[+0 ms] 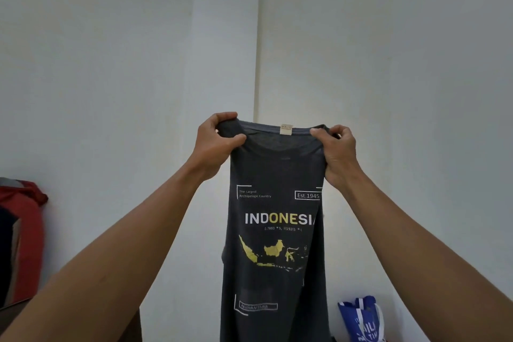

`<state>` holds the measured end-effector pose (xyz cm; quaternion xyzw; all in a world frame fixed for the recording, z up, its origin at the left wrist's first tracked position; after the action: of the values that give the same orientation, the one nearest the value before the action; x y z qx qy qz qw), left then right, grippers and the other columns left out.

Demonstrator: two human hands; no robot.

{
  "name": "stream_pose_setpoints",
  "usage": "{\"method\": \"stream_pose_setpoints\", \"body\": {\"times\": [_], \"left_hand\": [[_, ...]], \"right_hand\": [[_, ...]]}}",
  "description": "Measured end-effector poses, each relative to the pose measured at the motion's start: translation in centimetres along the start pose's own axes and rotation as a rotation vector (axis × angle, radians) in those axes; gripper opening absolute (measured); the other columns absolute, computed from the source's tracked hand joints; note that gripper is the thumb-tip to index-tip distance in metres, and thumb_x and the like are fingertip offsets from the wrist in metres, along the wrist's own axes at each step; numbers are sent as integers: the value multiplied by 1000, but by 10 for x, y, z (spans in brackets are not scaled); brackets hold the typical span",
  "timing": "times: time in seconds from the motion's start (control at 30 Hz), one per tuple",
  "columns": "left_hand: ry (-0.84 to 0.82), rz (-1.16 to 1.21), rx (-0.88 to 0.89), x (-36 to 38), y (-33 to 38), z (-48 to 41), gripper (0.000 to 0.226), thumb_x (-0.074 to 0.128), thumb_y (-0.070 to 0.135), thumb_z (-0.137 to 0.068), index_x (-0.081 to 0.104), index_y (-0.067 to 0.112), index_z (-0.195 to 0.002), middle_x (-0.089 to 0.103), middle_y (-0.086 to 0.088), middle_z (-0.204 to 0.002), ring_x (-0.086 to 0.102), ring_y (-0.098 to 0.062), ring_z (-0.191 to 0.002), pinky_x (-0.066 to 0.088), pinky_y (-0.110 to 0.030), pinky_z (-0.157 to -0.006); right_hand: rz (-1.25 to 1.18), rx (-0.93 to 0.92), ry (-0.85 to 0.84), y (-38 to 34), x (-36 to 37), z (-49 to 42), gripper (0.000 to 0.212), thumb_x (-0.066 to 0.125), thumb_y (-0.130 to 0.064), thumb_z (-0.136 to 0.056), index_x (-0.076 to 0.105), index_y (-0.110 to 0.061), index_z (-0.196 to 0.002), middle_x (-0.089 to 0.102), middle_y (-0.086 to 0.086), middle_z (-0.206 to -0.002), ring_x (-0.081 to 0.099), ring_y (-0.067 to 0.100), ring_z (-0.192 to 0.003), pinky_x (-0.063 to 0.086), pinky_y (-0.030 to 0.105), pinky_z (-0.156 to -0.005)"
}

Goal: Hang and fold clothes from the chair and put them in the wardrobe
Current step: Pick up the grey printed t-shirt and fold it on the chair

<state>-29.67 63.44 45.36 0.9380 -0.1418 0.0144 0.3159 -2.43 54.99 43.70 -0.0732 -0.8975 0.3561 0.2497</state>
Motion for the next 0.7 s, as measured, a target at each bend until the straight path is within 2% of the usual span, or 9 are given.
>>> {"method": "stream_pose_setpoints", "body": {"times": [0.13, 0.23, 0.3, 0.33, 0.4, 0.43, 0.47, 0.5, 0.7], "left_hand": [[-30, 183, -81, 10, -5, 0, 57, 64, -15, -85, 55, 17, -131, 55, -9, -125, 64, -22, -98, 59, -38, -87], [13, 344, -178, 11, -16, 2, 58, 60, -15, -88, 43, 16, -134, 56, -11, -128, 65, -26, -104, 58, -43, -92], [57, 466, -240, 11, -24, 3, 59, 60, -13, -90, 34, 16, -135, 58, -12, -125, 65, -27, -106, 56, -44, -95], [73, 529, -270, 12, -28, 4, 60, 60, -12, -90, 33, 16, -136, 60, -13, -124, 65, -28, -107, 54, -46, -96], [60, 621, -306, 17, -33, 5, 43, 61, -10, -89, 48, 15, -121, 63, -15, -114, 67, -26, -95, 57, -43, -90], [35, 640, -319, 21, -33, 6, 31, 62, -10, -89, 53, 18, -99, 64, -14, -105, 66, -24, -86, 60, -40, -82], [15, 641, -326, 24, -34, 7, 31, 62, -9, -89, 50, 19, -84, 64, -13, -97, 65, -24, -81, 61, -37, -75], [4, 637, -334, 25, -35, 7, 30, 61, -8, -90, 50, 18, -79, 64, -12, -92, 64, -23, -79, 61, -36, -73], [30, 578, -337, 22, -35, 14, 22, 58, -7, -93, 71, 8, -101, 75, -6, -97, 71, -18, -88, 60, -26, -74]], "right_hand": [[-101, 112, -123, 9, 13, 3, 37, 62, 2, -87, 47, -20, -112, 60, 12, -101, 61, 21, -78, 55, 30, -59], [-222, 140, -157, 12, 13, 1, 49, 57, 11, -87, 42, -20, -123, 61, 17, -111, 63, 26, -89, 59, 39, -76], [-319, 149, -133, 12, 11, 0, 50, 58, 12, -88, 40, -22, -120, 62, 19, -111, 64, 26, -90, 57, 44, -85], [-364, 150, -112, 12, 10, 0, 45, 59, 10, -89, 40, -22, -114, 63, 18, -106, 65, 24, -86, 57, 44, -84], [-423, 161, -87, 13, 10, 1, 36, 62, 7, -89, 44, -23, -97, 65, 14, -93, 66, 22, -75, 58, 42, -76], [-435, 169, -90, 14, 11, 2, 33, 63, 6, -89, 46, -23, -89, 66, 12, -89, 67, 21, -72, 59, 41, -72], [-438, 178, -103, 16, 13, 2, 32, 64, 4, -89, 49, -23, -81, 67, 10, -86, 68, 22, -72, 60, 40, -70], [-437, 188, -119, 16, 15, 2, 31, 64, 4, -89, 51, -22, -76, 68, 9, -84, 68, 22, -73, 60, 39, -70], [-338, 242, -211, 18, 25, 7, 19, 63, 2, -91, 72, -15, -90, 76, 10, -95, 74, 23, -82, 61, 35, -72]]}}
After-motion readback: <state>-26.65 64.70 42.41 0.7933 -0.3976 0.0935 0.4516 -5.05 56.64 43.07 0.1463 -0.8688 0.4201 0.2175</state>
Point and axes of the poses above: each hand's wrist, its own z-axis away from the middle knuckle, its own x-axis out of the palm, y = z × x, the point moved 10 cm from there along -z, towards the middle knuckle
